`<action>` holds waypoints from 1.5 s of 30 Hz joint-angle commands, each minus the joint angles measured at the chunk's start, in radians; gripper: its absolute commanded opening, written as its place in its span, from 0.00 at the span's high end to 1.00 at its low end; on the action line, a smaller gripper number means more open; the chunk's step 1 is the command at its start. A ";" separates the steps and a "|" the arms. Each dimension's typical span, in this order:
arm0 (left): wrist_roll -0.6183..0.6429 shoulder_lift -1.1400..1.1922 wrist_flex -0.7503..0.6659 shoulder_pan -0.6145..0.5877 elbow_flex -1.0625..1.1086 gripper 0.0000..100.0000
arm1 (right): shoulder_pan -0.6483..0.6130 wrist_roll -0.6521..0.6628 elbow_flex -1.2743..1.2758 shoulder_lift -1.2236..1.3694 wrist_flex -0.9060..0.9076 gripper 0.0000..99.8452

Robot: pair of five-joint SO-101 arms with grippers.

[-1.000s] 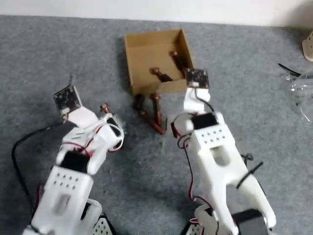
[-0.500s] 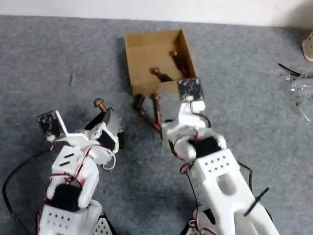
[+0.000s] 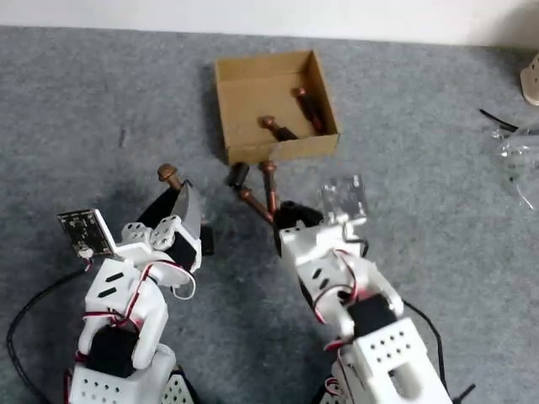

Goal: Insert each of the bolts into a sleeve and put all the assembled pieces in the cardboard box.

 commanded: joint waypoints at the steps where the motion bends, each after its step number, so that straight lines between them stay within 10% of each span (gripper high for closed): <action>1: -0.009 -0.018 -0.020 -0.001 0.016 1.00 | -0.012 0.006 0.070 -0.134 -0.122 1.00; 26: -0.011 -0.018 -0.316 0.056 0.010 1.00 | -0.145 0.014 0.369 -0.607 -0.145 1.00; 45: -0.233 -0.010 -0.310 0.423 -0.137 1.00 | -0.205 0.075 0.375 -0.607 -0.147 1.00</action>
